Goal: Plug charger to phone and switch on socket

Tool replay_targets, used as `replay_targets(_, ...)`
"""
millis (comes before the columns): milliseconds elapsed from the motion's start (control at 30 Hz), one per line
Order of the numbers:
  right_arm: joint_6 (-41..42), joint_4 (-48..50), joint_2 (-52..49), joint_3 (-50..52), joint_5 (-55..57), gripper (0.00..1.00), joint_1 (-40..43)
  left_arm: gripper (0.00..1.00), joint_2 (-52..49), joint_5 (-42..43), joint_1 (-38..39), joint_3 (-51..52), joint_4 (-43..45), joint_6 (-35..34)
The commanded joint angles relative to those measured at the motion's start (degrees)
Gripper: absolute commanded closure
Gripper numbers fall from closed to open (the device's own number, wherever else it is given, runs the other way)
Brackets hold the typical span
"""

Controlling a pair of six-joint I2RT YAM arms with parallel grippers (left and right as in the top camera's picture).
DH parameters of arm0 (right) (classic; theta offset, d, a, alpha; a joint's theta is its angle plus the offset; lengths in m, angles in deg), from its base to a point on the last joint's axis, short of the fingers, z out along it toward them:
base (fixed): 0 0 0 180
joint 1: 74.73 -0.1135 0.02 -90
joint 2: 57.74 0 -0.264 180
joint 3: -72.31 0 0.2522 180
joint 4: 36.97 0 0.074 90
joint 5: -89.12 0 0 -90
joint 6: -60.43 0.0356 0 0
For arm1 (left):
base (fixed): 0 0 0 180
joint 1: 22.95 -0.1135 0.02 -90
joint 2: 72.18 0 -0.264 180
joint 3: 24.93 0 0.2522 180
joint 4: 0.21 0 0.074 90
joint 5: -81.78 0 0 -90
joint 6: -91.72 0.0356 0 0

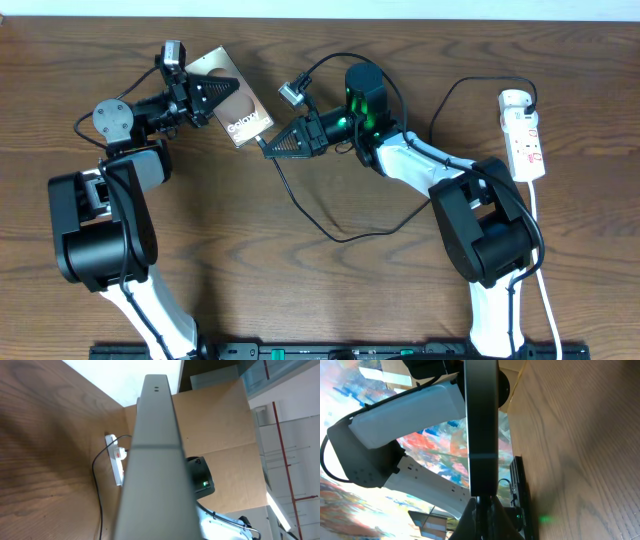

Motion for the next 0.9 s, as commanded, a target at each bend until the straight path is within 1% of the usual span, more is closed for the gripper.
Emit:
replay_targets(0, -1.25, 0.22, -0.07, -0.74, 2.64, 0.99, -0.5, 0.93, 1.07, 3.8, 0.98, -0.96, 1.09, 1.42)
replay_targets(500, -1.2, 0.44, -0.07, -0.74, 2.69, 0.99, -0.48, 0.93, 1.07, 4.2, 0.98, -0.96, 1.09, 1.84)
replay_targets(867, -1.25, 0.63, -0.07, -0.74, 4.76, 0.99, -0.48, 0.93, 1.07, 4.2, 1.86, -0.96, 1.09, 1.4)
